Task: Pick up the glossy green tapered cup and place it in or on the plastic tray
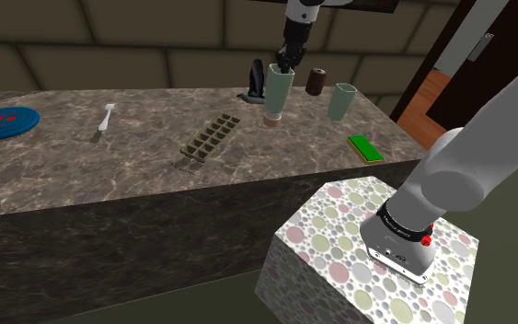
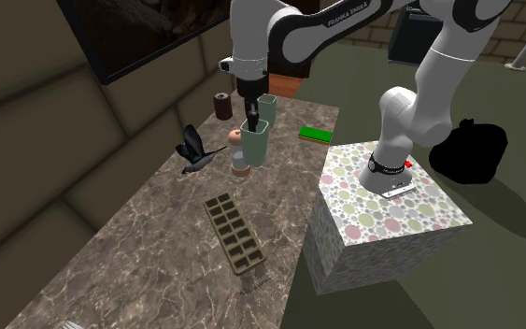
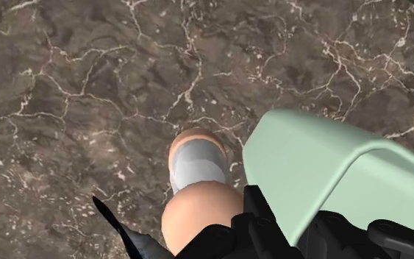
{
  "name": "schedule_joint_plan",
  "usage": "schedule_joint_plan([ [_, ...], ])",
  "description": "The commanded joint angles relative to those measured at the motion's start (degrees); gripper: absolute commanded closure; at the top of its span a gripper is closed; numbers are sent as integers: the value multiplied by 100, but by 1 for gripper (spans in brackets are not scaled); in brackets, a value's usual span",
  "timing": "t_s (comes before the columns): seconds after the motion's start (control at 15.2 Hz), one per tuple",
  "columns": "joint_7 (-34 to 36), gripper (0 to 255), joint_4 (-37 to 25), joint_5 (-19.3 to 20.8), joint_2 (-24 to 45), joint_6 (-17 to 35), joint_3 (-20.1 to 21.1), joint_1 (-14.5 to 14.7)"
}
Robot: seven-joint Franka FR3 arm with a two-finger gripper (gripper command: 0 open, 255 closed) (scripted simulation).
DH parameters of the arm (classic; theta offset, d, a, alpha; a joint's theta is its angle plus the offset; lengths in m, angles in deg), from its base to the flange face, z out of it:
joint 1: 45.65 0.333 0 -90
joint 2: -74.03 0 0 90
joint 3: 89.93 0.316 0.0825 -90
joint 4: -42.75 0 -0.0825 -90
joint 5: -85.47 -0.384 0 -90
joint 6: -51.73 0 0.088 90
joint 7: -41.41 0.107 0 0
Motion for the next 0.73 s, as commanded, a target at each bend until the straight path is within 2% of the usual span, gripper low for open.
schedule_joint_plan([
  [0.0, 231, 255, -285, -39, 209, -71, 131, 112],
  [0.66, 1332, 255, -2035, -78, 1355, -643, 677, 663],
])
